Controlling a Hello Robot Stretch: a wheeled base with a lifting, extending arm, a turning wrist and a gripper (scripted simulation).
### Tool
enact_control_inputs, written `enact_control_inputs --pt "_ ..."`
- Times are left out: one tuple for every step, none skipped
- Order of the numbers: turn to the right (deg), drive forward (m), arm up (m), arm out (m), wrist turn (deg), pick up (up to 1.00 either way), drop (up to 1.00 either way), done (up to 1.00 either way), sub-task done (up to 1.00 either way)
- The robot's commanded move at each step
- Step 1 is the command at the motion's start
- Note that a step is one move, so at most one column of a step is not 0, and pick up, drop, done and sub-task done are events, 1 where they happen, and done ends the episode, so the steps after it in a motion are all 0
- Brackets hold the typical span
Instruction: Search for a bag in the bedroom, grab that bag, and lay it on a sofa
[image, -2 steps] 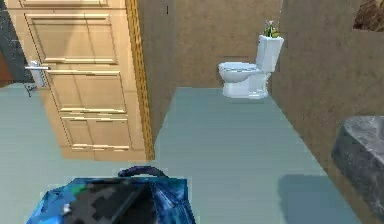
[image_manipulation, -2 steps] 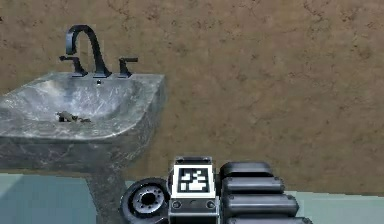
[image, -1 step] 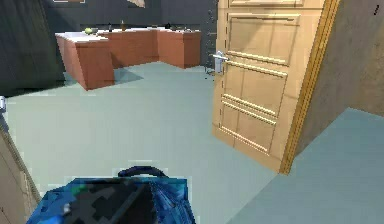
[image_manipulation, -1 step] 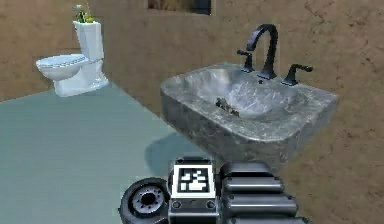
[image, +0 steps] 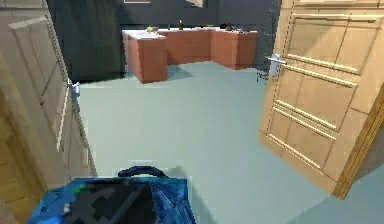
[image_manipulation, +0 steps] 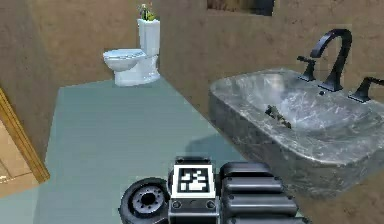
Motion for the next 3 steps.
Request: enact_control_inputs --pt "0.0 1.0 0.0 0.0 0.0 0.0 0.0 0.0 0.0" --pt "0.0 1.0 0.0 0.0 0.0 0.0 0.0 0.0 0.0" --pt "-21.0 0.0 0.0 0.0 0.0 0.0 0.0 0.0 0.0"
